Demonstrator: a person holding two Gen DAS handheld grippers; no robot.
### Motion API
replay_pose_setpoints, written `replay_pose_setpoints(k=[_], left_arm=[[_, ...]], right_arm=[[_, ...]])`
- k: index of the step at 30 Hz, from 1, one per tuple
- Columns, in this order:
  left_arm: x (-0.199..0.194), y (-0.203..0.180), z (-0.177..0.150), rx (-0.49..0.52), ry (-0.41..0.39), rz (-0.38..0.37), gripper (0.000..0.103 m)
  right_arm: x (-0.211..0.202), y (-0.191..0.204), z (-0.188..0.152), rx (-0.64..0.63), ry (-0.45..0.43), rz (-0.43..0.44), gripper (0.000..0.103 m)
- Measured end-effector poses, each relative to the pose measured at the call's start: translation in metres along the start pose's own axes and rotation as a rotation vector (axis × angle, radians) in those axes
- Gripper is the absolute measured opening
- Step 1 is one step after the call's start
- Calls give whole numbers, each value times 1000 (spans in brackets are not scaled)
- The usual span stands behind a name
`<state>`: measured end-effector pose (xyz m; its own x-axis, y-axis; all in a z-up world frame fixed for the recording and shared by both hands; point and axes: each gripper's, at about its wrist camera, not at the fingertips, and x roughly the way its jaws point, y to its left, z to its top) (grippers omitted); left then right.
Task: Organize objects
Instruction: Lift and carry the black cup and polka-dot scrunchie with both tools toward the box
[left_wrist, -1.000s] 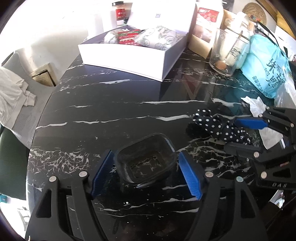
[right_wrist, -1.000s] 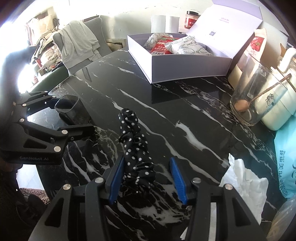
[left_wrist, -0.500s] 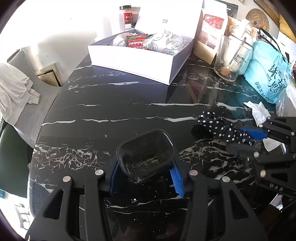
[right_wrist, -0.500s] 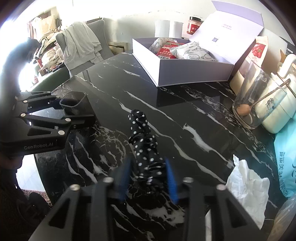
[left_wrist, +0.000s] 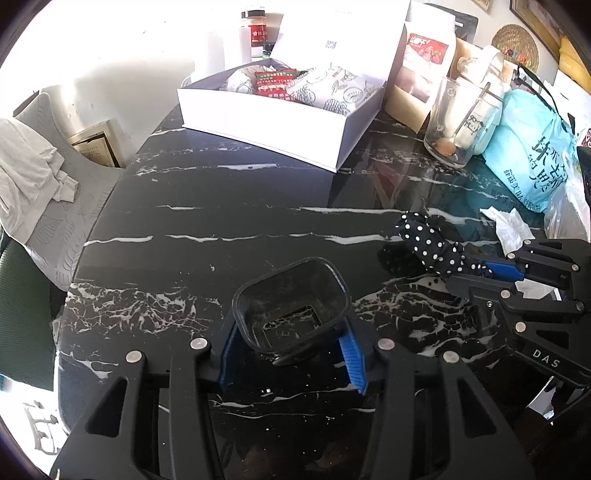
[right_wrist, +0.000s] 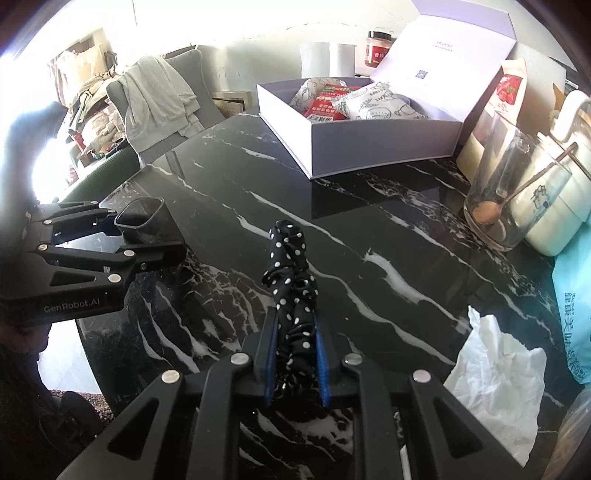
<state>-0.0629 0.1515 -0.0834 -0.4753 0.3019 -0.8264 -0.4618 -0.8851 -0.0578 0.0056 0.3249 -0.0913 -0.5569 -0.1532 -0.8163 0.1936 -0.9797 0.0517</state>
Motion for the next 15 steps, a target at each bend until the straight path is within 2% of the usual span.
replay_pose_setpoints(k=[15], left_arm=[[-30,-1,28,23,-23,9,45]], right_arm=[[-25,6,29,-26,-53,-1,17]])
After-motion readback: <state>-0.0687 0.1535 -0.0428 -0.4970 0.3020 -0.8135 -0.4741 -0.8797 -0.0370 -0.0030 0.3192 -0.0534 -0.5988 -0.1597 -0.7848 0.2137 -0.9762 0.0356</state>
